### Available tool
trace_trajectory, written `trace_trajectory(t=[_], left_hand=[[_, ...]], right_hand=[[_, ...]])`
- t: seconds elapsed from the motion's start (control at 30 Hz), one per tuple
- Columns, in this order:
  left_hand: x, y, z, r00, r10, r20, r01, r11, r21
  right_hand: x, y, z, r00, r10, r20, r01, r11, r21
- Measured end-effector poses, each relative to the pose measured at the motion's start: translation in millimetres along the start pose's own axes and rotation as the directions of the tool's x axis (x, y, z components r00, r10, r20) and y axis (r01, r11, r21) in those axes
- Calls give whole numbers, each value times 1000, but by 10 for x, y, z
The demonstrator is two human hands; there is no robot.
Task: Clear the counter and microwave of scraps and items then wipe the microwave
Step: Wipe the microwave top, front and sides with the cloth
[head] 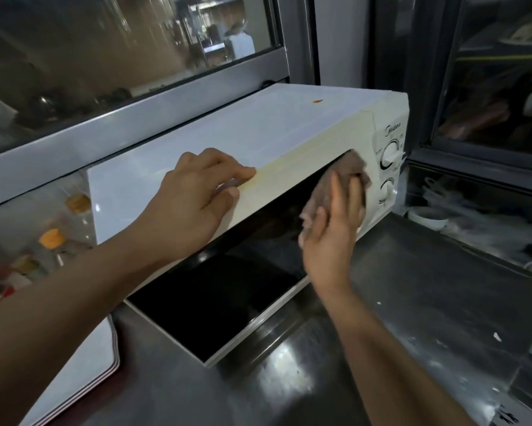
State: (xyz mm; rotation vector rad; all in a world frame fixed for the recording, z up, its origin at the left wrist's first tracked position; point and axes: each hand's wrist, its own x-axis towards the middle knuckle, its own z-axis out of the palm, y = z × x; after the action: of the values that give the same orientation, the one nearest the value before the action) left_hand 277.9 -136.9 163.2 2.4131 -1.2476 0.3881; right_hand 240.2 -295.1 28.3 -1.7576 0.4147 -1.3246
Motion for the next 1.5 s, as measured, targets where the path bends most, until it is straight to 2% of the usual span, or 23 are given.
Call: trace_trajectory(t=[0.17, 0.23, 0.37, 0.43, 0.53, 0.67, 0.73, 0.8, 0.87, 0.97, 1.03, 1.13, 1.2, 1.3, 1.4, 1.5], left_hand=[[6, 20, -4, 999, -39, 11, 39, 999, -21], [6, 27, -8, 999, -44, 12, 44, 999, -25], [1, 46, -5, 999, -46, 3, 46, 999, -21], [-4, 36, -6, 999, -38, 4, 38, 999, -7], [0, 11, -6, 1000, -27, 11, 27, 1000, 5], [2, 4, -16, 999, -35, 12, 35, 999, 15], [6, 11, -18, 999, -40, 15, 40, 999, 18], [10, 14, -22, 999, -38, 21, 38, 999, 32], [15, 9, -23, 999, -35, 22, 34, 999, 41], [15, 24, -24, 1000, -29, 3, 29, 999, 42], [4, 39, -32, 1000, -7, -8, 7, 998, 67], [-16, 85, -67, 998, -42, -37, 43, 998, 45], [-48, 109, -130, 997, -44, -70, 44, 999, 0], [-177, 128, -277, 995, -34, -90, 35, 999, 9], [-457, 74, -387, 996, -56, -64, 61, 995, 84], [-759, -21, -429, 995, -77, -67, 86, 984, 156]], right_hand=[[34, -50, 52, 994, 97, -46, -97, 995, 9], [-113, -214, 78, 997, 41, -58, -40, 999, 31], [-474, -334, 64, 987, -155, 35, 152, 986, 67], [-369, -238, 18, 985, -153, 76, 148, 986, 70], [-3, -105, -12, 1000, -14, 22, 14, 999, 34], [-89, 45, 87, 998, 48, 30, -49, 998, 36], [-363, 286, 97, 975, 219, 35, -220, 975, 34], [-580, 487, 48, 927, 360, 105, -364, 931, 29], [-630, 553, 13, 906, 398, 144, -402, 916, -3], [-557, 406, 5, 890, 449, 82, -445, 893, -63], [-493, 135, 22, 901, 428, 75, -425, 904, -53], [-386, -388, 85, 980, 198, 24, -199, 978, 53], [-340, -639, 126, 992, 124, 8, -125, 989, 85], [-478, -557, 190, 997, 73, -2, -73, 994, 82], [-836, -151, 182, 984, 178, 10, -178, 984, -10], [-1037, 102, 85, 951, 288, 115, -276, 955, -109]])
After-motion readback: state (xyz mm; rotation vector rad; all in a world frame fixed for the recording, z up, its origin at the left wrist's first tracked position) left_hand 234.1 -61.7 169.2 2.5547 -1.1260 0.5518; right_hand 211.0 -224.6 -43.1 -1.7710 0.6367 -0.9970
